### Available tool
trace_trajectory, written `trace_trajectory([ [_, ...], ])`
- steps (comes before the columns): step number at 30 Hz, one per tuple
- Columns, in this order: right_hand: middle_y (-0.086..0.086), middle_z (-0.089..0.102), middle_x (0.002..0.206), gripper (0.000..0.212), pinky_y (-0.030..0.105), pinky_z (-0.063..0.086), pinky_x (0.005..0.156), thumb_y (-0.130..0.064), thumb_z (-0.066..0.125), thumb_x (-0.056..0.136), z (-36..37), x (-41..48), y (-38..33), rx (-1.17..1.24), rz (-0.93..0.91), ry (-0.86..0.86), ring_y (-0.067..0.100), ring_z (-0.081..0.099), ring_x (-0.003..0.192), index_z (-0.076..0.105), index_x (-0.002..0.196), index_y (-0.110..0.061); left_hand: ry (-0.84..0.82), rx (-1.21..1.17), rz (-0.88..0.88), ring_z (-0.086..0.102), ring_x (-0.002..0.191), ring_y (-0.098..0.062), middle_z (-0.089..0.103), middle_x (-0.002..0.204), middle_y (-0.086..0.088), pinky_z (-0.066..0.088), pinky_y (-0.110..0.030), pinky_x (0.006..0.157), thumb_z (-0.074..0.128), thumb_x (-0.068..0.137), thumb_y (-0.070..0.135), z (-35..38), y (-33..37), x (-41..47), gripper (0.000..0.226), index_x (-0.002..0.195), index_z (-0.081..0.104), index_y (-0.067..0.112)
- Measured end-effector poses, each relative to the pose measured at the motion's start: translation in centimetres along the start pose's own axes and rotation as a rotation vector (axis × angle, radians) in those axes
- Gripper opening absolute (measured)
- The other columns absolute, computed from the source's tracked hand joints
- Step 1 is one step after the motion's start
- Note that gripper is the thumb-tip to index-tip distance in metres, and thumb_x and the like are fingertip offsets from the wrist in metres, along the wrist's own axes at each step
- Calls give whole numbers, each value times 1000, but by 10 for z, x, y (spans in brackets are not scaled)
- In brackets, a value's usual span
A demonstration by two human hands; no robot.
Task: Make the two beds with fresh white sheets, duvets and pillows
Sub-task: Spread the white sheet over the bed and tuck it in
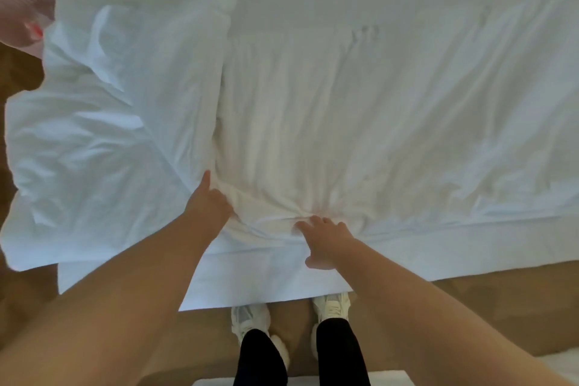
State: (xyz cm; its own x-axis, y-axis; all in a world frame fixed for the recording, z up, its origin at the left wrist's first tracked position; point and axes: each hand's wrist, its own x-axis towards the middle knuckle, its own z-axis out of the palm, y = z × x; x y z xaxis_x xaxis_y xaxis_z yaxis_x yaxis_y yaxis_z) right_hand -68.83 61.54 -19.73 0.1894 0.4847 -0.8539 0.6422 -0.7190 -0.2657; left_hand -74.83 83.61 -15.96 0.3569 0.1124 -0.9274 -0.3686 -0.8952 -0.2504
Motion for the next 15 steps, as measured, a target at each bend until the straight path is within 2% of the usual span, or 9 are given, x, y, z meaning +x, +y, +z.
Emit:
trace_trajectory([
  [3,8,47,131,63,42,39,99,-22,60,85,-19,0,-21,87,-16,80,30,47,120,34,142,-22,9,62,-85,34,135,-25,41,141,-2,-4,-65,114,49,97,30,-14,-31,-4,51,145,35,25],
  [5,8,48,128,63,40,39,96,-27,62,85,-37,4,-34,134,-2,146,30,48,117,35,141,-21,35,152,-118,24,142,-30,31,151,-7,-3,-65,114,51,96,38,-27,-53,2,59,149,27,26],
  [8,7,46,127,71,40,40,95,-37,67,82,-52,12,-61,247,-4,206,29,47,117,33,142,-22,58,302,-210,0,149,-34,6,162,-10,-6,-66,112,48,95,53,-40,-97,15,72,154,14,31],
  [10,6,45,130,77,43,39,99,-41,71,80,-56,20,-86,350,-52,248,28,45,119,32,144,-25,92,397,-241,-3,149,-32,6,163,-8,-7,-66,112,44,96,53,-45,-132,22,68,153,15,31],
  [11,5,43,134,80,45,38,101,-42,72,79,-61,26,-97,395,-73,263,28,43,122,29,146,-27,126,418,-233,4,149,-31,19,160,-7,-5,-65,113,43,97,49,-43,-147,31,61,151,24,30],
  [12,5,42,138,84,47,36,104,-42,72,79,-66,35,-106,427,-67,289,28,42,125,26,148,-27,178,463,-203,20,146,-27,41,148,-2,0,-62,116,42,99,43,-43,-158,39,48,146,37,32],
  [13,5,41,140,86,48,35,104,-42,72,80,-72,47,-113,450,-26,332,29,41,126,23,149,-27,246,488,-228,40,136,-17,60,123,10,14,-52,119,37,101,35,-43,-164,43,37,136,49,38],
  [14,6,44,138,82,47,36,102,-39,70,82,-77,59,-119,477,44,388,30,43,124,24,148,-26,187,399,-302,53,121,-5,64,102,20,29,-32,115,29,103,27,-40,-168,31,40,128,55,44],
  [15,6,49,132,73,44,38,99,-35,68,84,-82,70,-126,496,120,446,30,47,120,28,145,-25,203,254,-303,57,112,1,65,100,23,36,-18,103,24,103,23,-30,-171,28,46,128,55,45],
])
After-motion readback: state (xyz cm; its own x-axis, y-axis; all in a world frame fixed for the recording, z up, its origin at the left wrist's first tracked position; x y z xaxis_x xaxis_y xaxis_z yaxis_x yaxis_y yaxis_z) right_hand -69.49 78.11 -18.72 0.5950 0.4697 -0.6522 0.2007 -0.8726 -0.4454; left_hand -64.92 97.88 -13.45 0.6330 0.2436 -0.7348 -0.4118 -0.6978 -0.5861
